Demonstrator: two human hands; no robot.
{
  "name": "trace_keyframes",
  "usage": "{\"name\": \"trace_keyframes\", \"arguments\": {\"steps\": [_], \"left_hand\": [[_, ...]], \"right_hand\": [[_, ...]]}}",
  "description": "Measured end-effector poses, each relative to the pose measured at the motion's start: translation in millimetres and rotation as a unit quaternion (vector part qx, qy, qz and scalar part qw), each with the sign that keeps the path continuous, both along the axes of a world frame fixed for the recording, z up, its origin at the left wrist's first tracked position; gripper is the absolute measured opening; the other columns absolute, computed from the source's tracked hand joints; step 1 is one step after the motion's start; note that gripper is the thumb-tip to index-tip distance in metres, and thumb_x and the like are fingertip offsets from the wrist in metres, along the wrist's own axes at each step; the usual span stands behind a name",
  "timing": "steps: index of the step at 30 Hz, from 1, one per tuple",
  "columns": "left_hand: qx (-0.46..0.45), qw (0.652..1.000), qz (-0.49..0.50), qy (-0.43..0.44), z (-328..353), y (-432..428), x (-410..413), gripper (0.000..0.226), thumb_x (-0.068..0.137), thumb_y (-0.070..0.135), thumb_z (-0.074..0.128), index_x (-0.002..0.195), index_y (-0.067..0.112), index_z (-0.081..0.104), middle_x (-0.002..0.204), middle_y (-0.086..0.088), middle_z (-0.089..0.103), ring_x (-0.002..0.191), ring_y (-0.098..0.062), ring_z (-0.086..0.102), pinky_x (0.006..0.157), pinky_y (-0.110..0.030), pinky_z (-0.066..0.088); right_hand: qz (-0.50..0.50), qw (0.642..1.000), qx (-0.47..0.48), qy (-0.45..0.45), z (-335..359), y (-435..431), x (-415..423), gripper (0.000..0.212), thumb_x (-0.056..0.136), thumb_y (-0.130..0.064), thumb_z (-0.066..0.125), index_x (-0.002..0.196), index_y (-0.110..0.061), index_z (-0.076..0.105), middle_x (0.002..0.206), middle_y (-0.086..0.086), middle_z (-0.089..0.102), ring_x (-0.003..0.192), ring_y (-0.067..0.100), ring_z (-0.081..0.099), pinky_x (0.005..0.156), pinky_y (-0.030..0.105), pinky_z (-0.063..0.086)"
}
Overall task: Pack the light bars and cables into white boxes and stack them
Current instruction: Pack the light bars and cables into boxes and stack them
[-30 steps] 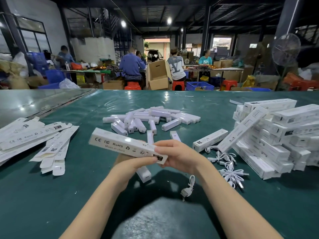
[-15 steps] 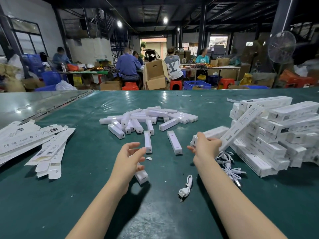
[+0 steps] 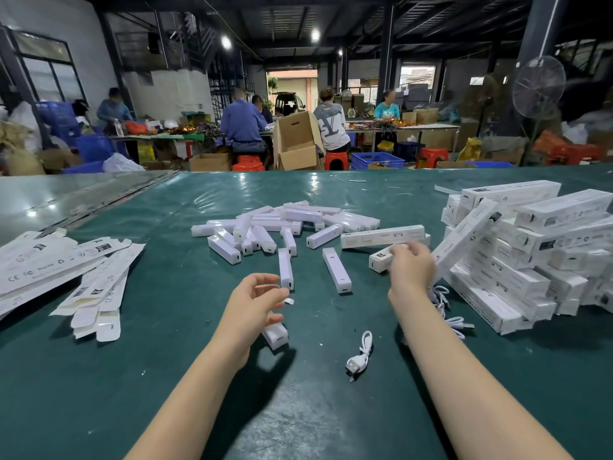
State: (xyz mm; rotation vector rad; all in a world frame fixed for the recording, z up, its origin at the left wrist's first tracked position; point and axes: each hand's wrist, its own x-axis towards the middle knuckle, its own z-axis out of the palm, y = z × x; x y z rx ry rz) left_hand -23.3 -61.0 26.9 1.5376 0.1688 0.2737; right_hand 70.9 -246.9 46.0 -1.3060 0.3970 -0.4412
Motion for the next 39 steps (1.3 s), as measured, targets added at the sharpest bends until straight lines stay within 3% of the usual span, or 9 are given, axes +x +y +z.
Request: {"name": "trace_keyframes", "arguments": {"steps": [3,5,9,13,19,24,29,34,39], "left_hand": [[0.011,1.0,-0.001,0.002,0,0,0,0.012,0.088,0.007,0.06,0.089,0.019,0.058,0.087,0.004,0.06,0.076,-0.008,0.059,0.056,-0.016,0.047],[0.019,1.0,-0.003,0.003,-1,-1,0,0.012,0.088,0.006,0.059,0.087,0.018,0.059,0.084,0.004,0.061,0.075,-0.007,0.059,0.056,-0.015,0.046],[0.028,1.0,-0.004,0.006,-2,-1,0,0.012,0.087,0.005,0.059,0.086,0.016,0.06,0.081,0.004,0.06,0.073,-0.007,0.058,0.051,-0.011,0.045],[0.026,1.0,-0.007,0.005,-2,-1,1,0.012,0.087,0.003,0.059,0.086,0.014,0.06,0.079,0.002,0.059,0.071,-0.008,0.056,0.05,-0.011,0.045],[0.025,1.0,-0.005,0.005,-2,-1,1,0.013,0.086,0.001,0.059,0.084,0.014,0.061,0.078,0.003,0.06,0.071,-0.009,0.056,0.05,-0.011,0.046],[0.011,1.0,-0.004,0.006,-2,0,0,0.013,0.086,0.001,0.059,0.083,0.014,0.061,0.077,0.002,0.059,0.071,-0.011,0.055,0.05,-0.012,0.045],[0.009,1.0,-0.006,0.011,-2,0,0,0.014,0.085,0.001,0.06,0.083,0.014,0.061,0.078,0.002,0.059,0.071,-0.011,0.055,0.05,-0.012,0.045],[0.016,1.0,-0.004,0.015,-1,0,-1,0.013,0.085,0.001,0.06,0.083,0.014,0.061,0.078,0.001,0.058,0.071,-0.011,0.055,0.051,-0.012,0.045],[0.012,1.0,0.004,0.008,-1,3,-3,0.013,0.086,0.001,0.059,0.082,0.013,0.062,0.077,0.002,0.059,0.07,-0.011,0.055,0.05,-0.013,0.047]], "right_hand": [[-0.215,0.97,-0.089,-0.073,7,-10,-5,0.033,0.076,0.01,0.05,0.105,-0.005,0.054,0.118,0.012,0.039,0.085,0.014,0.045,0.063,0.016,0.037],[-0.262,0.954,-0.14,-0.042,5,-20,-3,0.033,0.074,0.011,0.05,0.101,-0.007,0.054,0.124,0.014,0.037,0.103,0.023,0.043,0.079,0.031,0.041],[-0.099,0.934,-0.319,0.126,-7,-37,1,0.04,0.079,-0.001,0.054,0.116,-0.017,0.048,0.135,0.016,0.031,0.118,0.036,0.04,0.102,0.042,0.032],[-0.018,0.891,-0.441,0.108,-19,-39,2,0.045,0.086,-0.004,0.051,0.127,-0.018,0.043,0.13,0.017,0.036,0.103,0.037,0.05,0.093,0.042,0.04],[0.038,0.892,-0.446,-0.059,-15,-28,5,0.037,0.082,-0.004,0.053,0.117,-0.017,0.052,0.113,0.009,0.037,0.081,0.025,0.046,0.069,0.025,0.033],[0.096,0.976,-0.194,-0.012,-10,-25,14,0.043,0.083,-0.006,0.048,0.122,-0.021,0.056,0.113,0.007,0.052,0.088,0.028,0.055,0.084,0.045,0.05],[-0.007,1.0,-0.021,0.0,-14,-37,21,0.025,0.08,0.007,0.055,0.09,-0.016,0.051,0.112,0.01,0.05,0.08,0.023,0.059,0.052,0.021,0.047],[0.057,0.984,-0.163,0.036,-19,-30,20,0.017,0.08,-0.001,0.056,0.084,-0.018,0.055,0.1,0.011,0.056,0.086,0.025,0.052,0.07,0.032,0.043],[0.086,0.938,-0.329,0.063,-18,-22,12,0.028,0.08,-0.012,0.059,0.108,-0.01,0.055,0.124,0.017,0.043,0.103,0.033,0.048,0.089,0.038,0.043]]}}
